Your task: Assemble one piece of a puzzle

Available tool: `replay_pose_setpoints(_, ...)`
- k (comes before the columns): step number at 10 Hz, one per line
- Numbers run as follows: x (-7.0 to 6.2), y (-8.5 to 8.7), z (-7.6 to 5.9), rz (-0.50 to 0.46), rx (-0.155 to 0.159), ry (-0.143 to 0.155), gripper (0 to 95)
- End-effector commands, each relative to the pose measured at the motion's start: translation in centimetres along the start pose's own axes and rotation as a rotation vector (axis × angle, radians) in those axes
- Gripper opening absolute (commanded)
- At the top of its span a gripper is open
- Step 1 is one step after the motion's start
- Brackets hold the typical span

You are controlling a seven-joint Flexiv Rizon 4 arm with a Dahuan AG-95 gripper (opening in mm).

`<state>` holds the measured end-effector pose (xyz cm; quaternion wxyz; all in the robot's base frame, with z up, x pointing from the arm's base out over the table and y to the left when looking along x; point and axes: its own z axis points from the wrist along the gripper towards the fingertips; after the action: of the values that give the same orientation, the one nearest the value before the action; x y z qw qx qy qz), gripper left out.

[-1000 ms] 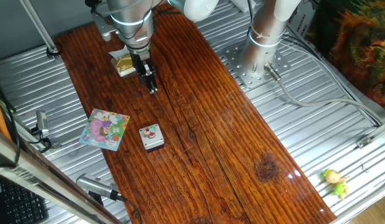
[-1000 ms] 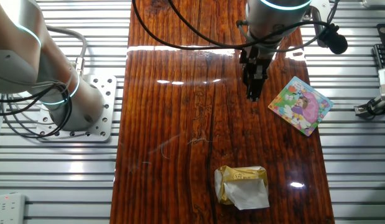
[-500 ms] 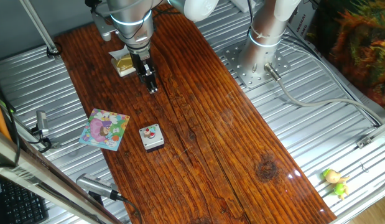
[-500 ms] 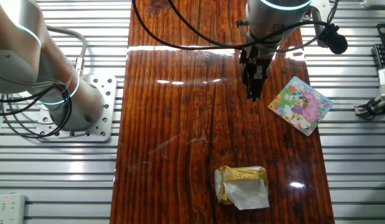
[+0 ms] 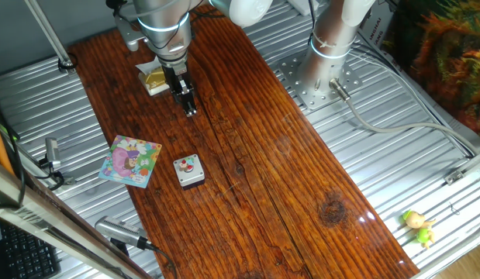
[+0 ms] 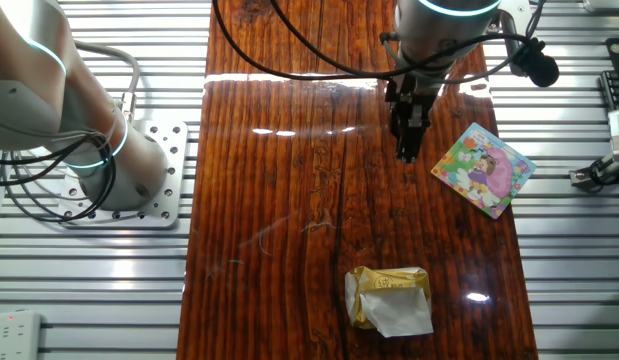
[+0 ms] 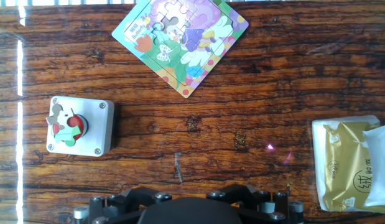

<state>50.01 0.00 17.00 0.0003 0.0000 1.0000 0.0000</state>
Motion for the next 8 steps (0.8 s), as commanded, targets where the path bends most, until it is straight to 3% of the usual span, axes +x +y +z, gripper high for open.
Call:
replay_pose_setpoints(1, 0.02, 0.02, -0.06, -0.014, 0.058, -0.021, 0.0)
replay_pose_setpoints(2, 0.07, 0.06, -0.2, 0.002, 0.04, -0.022, 0.0)
replay_pose_setpoints(8, 0.26, -0.06, -0.75, -0.001, 0.054, -0.024, 0.0)
